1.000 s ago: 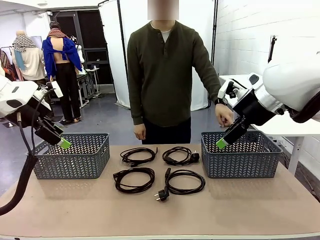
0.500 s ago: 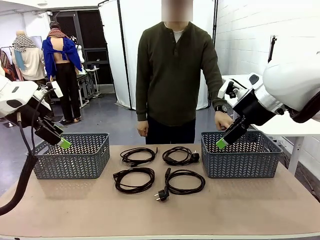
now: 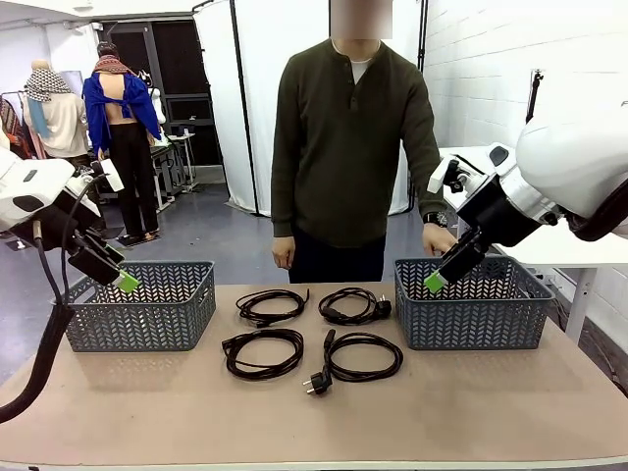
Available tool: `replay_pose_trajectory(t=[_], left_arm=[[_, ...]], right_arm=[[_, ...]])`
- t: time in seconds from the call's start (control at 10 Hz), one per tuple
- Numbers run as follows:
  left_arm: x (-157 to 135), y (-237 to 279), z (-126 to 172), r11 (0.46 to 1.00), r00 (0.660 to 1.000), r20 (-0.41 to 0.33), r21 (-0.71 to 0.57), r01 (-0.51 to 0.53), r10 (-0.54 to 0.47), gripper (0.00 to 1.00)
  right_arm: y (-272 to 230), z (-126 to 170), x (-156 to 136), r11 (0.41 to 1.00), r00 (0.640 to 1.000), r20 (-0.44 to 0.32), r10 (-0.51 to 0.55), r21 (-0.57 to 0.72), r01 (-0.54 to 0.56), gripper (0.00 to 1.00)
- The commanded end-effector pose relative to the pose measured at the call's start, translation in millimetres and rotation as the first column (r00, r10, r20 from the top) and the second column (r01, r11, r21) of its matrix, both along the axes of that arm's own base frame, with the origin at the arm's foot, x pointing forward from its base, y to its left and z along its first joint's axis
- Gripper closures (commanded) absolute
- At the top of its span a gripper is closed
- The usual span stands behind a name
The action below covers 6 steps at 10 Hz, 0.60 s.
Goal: Organize the cables according to human instructions.
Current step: Pick up a bundle of cables and place it in the basket indicated by the human.
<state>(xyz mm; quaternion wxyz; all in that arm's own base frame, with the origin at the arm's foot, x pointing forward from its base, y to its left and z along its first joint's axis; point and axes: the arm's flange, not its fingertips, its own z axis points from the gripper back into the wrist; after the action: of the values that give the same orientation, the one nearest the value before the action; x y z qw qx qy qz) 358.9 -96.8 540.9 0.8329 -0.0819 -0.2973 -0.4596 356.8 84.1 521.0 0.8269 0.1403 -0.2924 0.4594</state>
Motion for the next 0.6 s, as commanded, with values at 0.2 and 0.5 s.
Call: replay_pose_trajectory(t=[0.2,0.5], left_arm=[[1.4,0.2,-3.8,1.000,1.000,0.014,-0.015,0.006,-0.006,0.00],[1.4,0.2,-3.8,1.000,1.000,0.014,-0.015,0.006,-0.006,0.00]], right_arm=[[0.8,-0.6,1.6,1.000,1.000,-0.001,0.010,0.020,-0.010,0.00],[-0.1,0.0,0.0,1.000,1.000,0.000,0.000,0.000,0.000,0.00]])
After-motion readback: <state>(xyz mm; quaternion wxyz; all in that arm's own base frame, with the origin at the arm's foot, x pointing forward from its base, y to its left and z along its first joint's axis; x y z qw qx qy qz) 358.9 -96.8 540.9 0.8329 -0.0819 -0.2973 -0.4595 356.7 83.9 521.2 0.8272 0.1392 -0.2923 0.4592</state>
